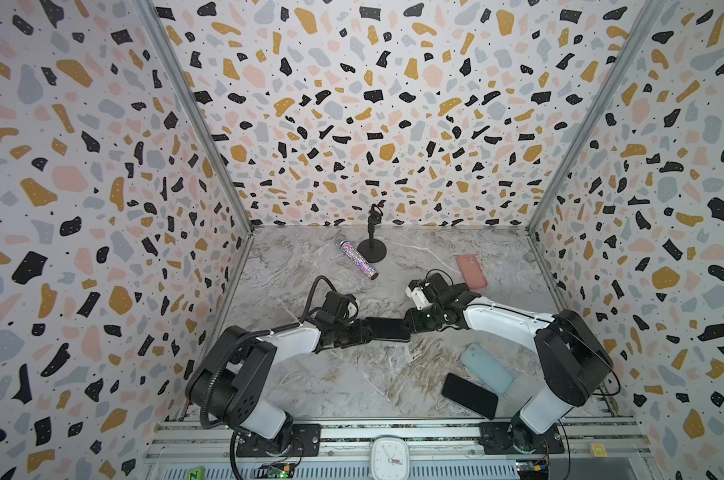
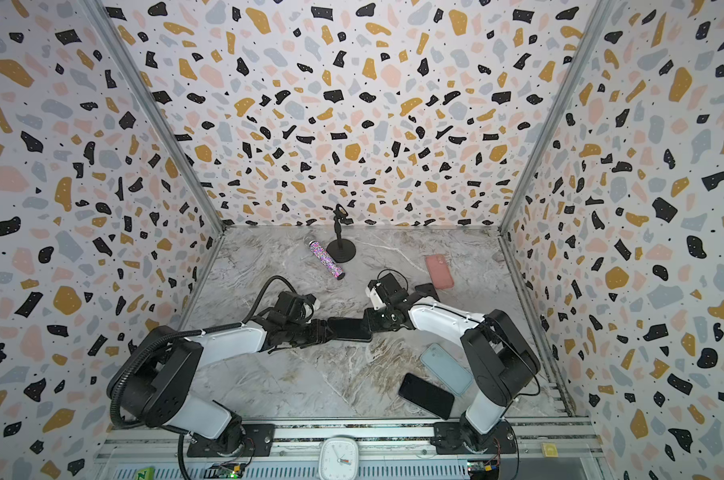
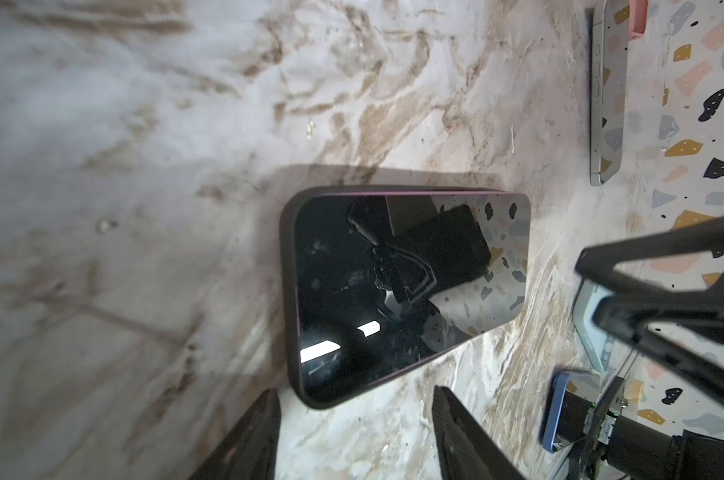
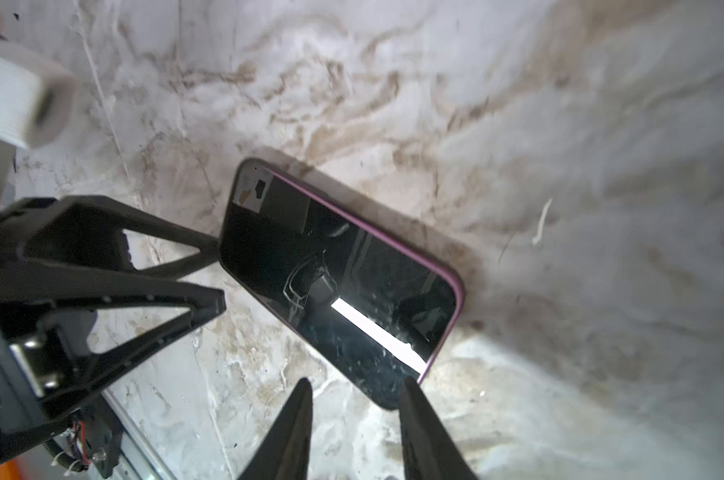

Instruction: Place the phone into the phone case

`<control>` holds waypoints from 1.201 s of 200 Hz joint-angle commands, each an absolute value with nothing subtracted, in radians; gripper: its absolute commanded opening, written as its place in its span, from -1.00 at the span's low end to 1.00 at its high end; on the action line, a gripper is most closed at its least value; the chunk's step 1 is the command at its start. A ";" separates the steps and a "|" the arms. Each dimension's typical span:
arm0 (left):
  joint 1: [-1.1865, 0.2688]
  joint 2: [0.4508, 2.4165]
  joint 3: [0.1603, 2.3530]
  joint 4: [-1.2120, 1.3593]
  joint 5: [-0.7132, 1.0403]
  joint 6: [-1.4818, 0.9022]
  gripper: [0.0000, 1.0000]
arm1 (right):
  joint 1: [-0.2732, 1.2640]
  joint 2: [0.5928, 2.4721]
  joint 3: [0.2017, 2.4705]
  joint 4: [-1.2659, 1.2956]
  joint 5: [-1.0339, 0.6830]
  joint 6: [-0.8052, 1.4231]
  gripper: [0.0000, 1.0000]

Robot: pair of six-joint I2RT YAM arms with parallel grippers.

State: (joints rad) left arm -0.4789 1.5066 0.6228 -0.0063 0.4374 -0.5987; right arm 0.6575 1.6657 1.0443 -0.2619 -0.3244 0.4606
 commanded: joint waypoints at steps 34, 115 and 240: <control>-0.490 1.429 0.566 -0.014 0.470 -0.618 0.37 | 0.631 1.790 1.174 -0.264 -0.313 0.286 0.09; -0.565 1.497 0.577 0.105 0.490 -0.693 0.19 | 0.634 1.867 1.156 -0.254 -0.433 0.252 0.18; -0.565 1.688 0.767 0.077 0.495 -0.641 -0.42 | 0.714 1.717 0.930 -0.171 -0.591 0.363 -0.13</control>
State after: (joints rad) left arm -0.5617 1.6604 0.7185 0.0692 0.4820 -0.6662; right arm 0.6807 1.7645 0.9558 -0.1989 -0.5137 0.3161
